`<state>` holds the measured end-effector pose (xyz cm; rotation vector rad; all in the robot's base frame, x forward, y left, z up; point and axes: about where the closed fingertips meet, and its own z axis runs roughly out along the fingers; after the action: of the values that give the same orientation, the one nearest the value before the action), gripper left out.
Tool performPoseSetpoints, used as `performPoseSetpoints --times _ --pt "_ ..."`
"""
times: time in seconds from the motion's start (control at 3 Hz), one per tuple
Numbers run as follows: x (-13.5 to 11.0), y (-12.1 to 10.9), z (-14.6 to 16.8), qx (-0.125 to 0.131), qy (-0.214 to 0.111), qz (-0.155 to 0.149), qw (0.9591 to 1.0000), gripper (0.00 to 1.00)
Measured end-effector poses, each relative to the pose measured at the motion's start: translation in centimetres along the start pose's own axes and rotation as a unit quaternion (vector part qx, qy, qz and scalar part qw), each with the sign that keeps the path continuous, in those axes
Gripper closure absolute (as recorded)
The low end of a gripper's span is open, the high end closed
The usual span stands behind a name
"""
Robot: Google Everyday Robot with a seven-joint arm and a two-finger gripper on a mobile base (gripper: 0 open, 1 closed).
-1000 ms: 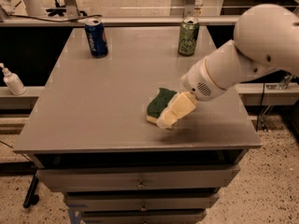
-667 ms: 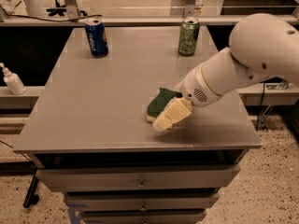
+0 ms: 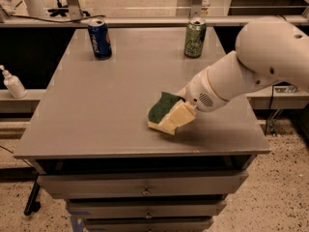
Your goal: Move sponge near pepsi can
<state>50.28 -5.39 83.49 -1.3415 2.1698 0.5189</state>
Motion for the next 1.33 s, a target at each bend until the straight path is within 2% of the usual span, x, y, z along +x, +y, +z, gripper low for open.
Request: performPoseSetpoints --times 0.33,0.67,1.0,1.33 --pt "-1.2 -2.1 -1.4 0.025 0.000 -0.013 0.9996 0.76" --pt "-3.4 -5.8 -4.7 0.071 -0.007 -0.031 0.9970 1.00" --pt "-3.4 -5.8 -4.7 0.071 -0.007 -0.031 0.9970 1.00" --pt "-4.2 -7.5 -3.1 0.073 -0.018 -0.021 0.9970 1.00"
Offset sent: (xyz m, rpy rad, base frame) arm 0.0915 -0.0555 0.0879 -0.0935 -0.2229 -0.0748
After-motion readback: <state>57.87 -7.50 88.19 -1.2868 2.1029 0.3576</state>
